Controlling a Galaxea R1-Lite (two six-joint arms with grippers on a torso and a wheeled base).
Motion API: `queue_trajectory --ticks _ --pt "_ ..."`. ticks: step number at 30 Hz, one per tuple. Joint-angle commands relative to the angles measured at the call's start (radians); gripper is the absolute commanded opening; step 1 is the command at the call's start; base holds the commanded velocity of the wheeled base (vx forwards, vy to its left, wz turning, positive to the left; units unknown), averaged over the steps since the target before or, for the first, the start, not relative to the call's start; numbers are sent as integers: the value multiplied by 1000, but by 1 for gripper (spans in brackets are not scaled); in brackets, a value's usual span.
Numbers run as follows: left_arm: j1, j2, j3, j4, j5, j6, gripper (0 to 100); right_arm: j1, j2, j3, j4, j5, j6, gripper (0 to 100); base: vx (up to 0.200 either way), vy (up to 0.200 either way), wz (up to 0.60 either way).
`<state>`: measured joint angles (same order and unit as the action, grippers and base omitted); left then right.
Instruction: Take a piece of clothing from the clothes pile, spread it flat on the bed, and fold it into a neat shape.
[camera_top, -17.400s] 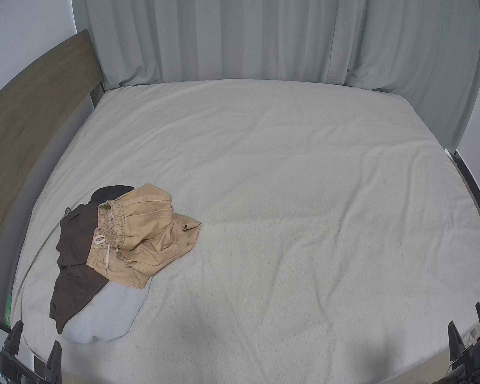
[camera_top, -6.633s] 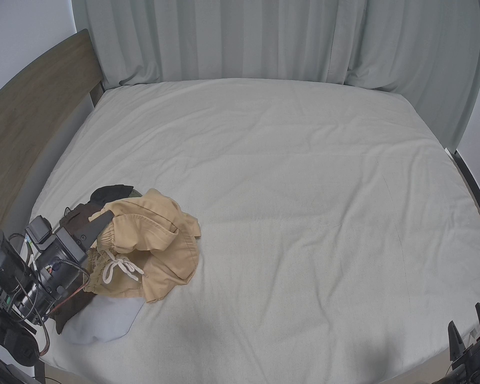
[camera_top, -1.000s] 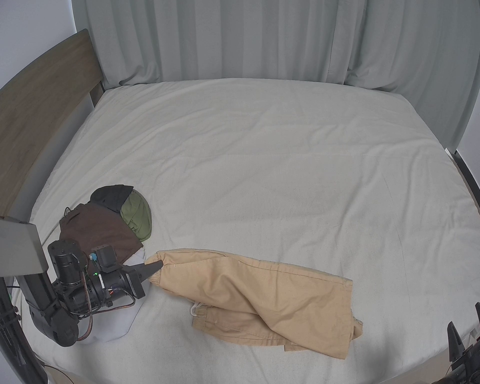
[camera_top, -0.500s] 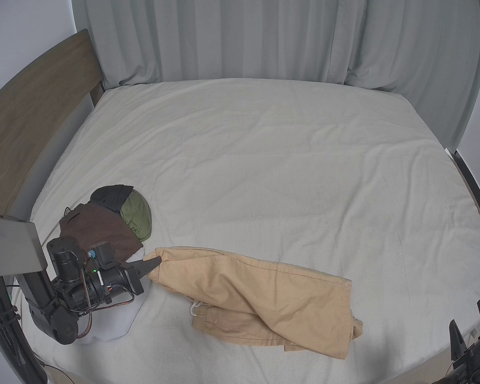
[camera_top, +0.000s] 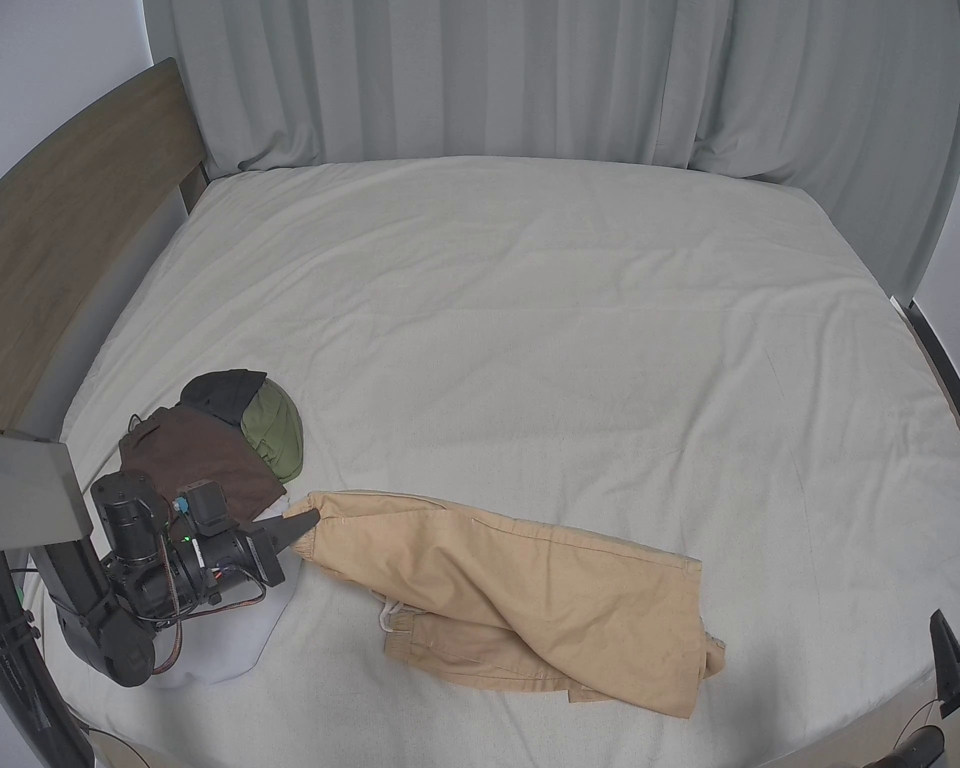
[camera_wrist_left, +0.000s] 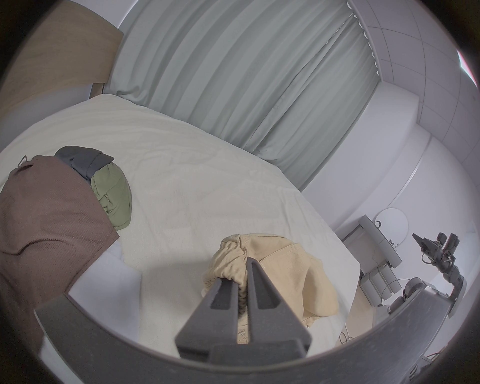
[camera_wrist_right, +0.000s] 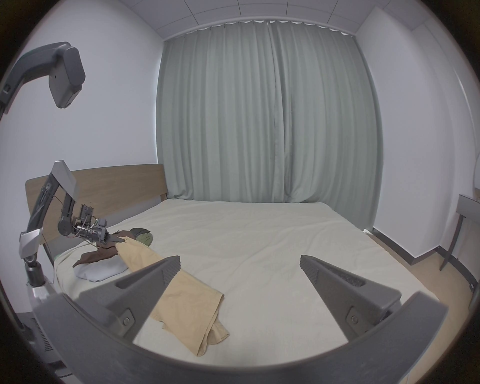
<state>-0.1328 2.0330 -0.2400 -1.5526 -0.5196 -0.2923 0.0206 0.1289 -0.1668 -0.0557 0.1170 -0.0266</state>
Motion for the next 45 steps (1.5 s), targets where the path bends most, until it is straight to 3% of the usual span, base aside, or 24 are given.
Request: queue_trajectory --ticks 1,6,19,26,35,41,45 --pt "1 -5 -7 -3 0 1 0 15 120 -54 1 15 -1 100 0 0 0" --pt "16 -5 -7 -3 0 1 0 12 256 -114 1 102 1 100 0 0 0" --pt "10 -7 1 -3 1 1 0 19 635 -207 -41 257 -10 100 0 0 0" --pt "1 3 -2 -3 1 2 0 58 764 -270 -47 342 -9 100 0 0 0" --pt "1 -4 4 -3 1 2 0 90 868 -277 -150 342 17 100 0 0 0" --pt "9 -4 -2 -3 1 2 0 96 911 -278 -157 351 168 100 0 0 0" --pt "13 -4 -2 -3 1 2 0 108 980 -261 -191 360 206 100 0 0 0"
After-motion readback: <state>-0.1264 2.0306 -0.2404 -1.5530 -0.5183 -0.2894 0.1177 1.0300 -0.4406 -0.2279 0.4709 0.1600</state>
